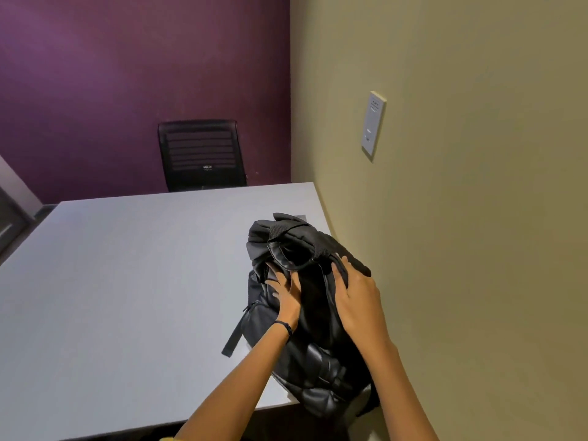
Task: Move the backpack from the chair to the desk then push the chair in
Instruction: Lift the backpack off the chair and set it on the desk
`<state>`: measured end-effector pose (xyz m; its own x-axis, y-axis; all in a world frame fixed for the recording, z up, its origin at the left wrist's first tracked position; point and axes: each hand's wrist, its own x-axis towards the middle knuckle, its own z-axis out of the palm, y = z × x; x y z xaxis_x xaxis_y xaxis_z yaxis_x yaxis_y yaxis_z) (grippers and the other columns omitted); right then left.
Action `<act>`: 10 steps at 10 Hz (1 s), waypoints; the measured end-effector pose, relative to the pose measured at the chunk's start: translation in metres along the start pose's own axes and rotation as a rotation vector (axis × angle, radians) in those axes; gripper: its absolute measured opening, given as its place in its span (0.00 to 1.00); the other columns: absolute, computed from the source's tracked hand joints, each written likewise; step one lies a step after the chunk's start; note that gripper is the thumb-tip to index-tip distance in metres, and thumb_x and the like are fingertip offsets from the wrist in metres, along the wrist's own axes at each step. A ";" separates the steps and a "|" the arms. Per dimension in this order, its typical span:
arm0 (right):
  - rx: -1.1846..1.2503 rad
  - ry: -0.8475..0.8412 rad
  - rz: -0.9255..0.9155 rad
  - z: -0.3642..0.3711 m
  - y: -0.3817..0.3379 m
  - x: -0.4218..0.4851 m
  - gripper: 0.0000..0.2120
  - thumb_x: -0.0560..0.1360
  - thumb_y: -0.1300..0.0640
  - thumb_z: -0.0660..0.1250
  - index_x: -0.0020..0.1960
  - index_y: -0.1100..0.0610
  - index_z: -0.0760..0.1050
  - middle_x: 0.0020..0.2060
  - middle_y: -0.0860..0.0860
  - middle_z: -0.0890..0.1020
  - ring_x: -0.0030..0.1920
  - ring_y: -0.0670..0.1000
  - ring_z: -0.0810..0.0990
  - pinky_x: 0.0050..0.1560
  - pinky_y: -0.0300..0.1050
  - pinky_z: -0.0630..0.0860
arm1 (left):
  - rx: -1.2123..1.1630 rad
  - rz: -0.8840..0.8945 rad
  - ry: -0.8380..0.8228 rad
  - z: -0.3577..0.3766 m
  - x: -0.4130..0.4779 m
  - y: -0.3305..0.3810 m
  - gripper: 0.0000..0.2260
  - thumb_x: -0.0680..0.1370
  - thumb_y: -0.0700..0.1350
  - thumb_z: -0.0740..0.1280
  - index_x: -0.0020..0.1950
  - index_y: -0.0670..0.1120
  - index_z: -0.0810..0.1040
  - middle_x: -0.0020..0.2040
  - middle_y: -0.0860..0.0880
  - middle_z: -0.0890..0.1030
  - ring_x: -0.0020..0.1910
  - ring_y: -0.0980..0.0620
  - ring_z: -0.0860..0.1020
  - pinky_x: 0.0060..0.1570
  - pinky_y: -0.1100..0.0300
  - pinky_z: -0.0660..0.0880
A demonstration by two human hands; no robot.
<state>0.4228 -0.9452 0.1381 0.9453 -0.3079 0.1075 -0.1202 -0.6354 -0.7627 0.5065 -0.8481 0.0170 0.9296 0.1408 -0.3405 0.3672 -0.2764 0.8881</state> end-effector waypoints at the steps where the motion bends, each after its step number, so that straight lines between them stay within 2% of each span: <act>1: 0.025 0.062 0.037 -0.001 0.005 0.003 0.20 0.79 0.49 0.54 0.67 0.57 0.70 0.63 0.56 0.77 0.61 0.57 0.77 0.62 0.54 0.75 | -0.138 0.095 -0.112 0.017 0.021 0.019 0.22 0.82 0.45 0.47 0.75 0.40 0.52 0.75 0.36 0.54 0.75 0.38 0.53 0.75 0.44 0.51; 2: 0.025 0.147 0.068 -0.010 0.016 0.014 0.19 0.79 0.48 0.54 0.62 0.57 0.74 0.50 0.57 0.83 0.51 0.58 0.81 0.51 0.50 0.77 | -0.053 0.282 -0.186 0.033 0.033 0.037 0.22 0.82 0.46 0.53 0.73 0.40 0.54 0.73 0.33 0.57 0.74 0.34 0.53 0.73 0.39 0.56; 3: 0.027 0.216 0.108 -0.018 0.028 0.024 0.17 0.80 0.50 0.54 0.60 0.56 0.75 0.50 0.58 0.83 0.51 0.59 0.80 0.49 0.46 0.74 | 0.060 0.367 -0.272 0.045 0.036 0.047 0.26 0.80 0.54 0.54 0.75 0.49 0.50 0.76 0.41 0.54 0.76 0.39 0.49 0.74 0.39 0.51; 4: -0.021 0.290 0.133 -0.026 0.041 0.035 0.17 0.80 0.51 0.55 0.63 0.55 0.73 0.50 0.61 0.82 0.50 0.63 0.79 0.49 0.50 0.75 | 0.202 0.420 -0.359 0.064 0.038 0.057 0.39 0.70 0.71 0.50 0.75 0.53 0.49 0.76 0.37 0.51 0.75 0.38 0.49 0.73 0.38 0.53; 5: -0.097 0.339 0.120 -0.027 0.053 0.044 0.17 0.80 0.52 0.55 0.65 0.56 0.71 0.48 0.63 0.83 0.47 0.64 0.80 0.45 0.53 0.77 | 0.299 0.406 -0.417 0.077 0.038 0.053 0.37 0.71 0.70 0.51 0.74 0.59 0.39 0.76 0.39 0.39 0.74 0.36 0.37 0.73 0.36 0.42; 6: -0.120 0.347 0.104 -0.016 0.063 0.047 0.18 0.79 0.53 0.57 0.68 0.56 0.69 0.49 0.64 0.82 0.47 0.64 0.81 0.45 0.54 0.78 | 0.400 0.406 -0.455 0.077 0.041 0.040 0.37 0.74 0.67 0.51 0.74 0.56 0.34 0.76 0.40 0.36 0.74 0.38 0.35 0.72 0.40 0.40; 7: -0.032 0.363 0.120 -0.001 0.067 0.047 0.19 0.78 0.53 0.58 0.68 0.56 0.68 0.57 0.61 0.81 0.55 0.63 0.79 0.53 0.55 0.77 | 0.484 0.415 -0.520 0.064 0.040 0.034 0.38 0.76 0.64 0.54 0.74 0.51 0.32 0.76 0.41 0.37 0.75 0.42 0.37 0.75 0.41 0.43; 8: 0.010 0.392 0.122 0.008 0.066 0.048 0.20 0.78 0.53 0.59 0.69 0.55 0.67 0.60 0.60 0.79 0.59 0.62 0.77 0.56 0.55 0.75 | 0.541 0.417 -0.606 0.053 0.035 0.029 0.39 0.77 0.60 0.56 0.73 0.50 0.31 0.76 0.42 0.35 0.75 0.42 0.37 0.75 0.43 0.44; 9: 0.062 0.399 0.117 0.015 0.065 0.047 0.21 0.78 0.53 0.60 0.70 0.55 0.65 0.63 0.59 0.77 0.62 0.61 0.75 0.59 0.58 0.76 | 0.617 0.396 -0.664 0.042 0.029 0.019 0.38 0.77 0.56 0.58 0.73 0.51 0.31 0.76 0.40 0.36 0.75 0.36 0.47 0.75 0.43 0.50; 10: 0.114 0.404 0.103 0.021 0.064 0.044 0.22 0.78 0.53 0.61 0.71 0.56 0.64 0.67 0.57 0.73 0.66 0.59 0.72 0.63 0.59 0.73 | 0.678 0.404 -0.660 0.034 0.026 0.012 0.35 0.78 0.57 0.55 0.73 0.53 0.32 0.77 0.39 0.40 0.73 0.34 0.56 0.74 0.45 0.55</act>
<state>0.4628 -0.9845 0.0807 0.7326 -0.6327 0.2510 -0.1521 -0.5116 -0.8456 0.5365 -0.8797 0.0081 0.7440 -0.5759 -0.3387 -0.2268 -0.6945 0.6828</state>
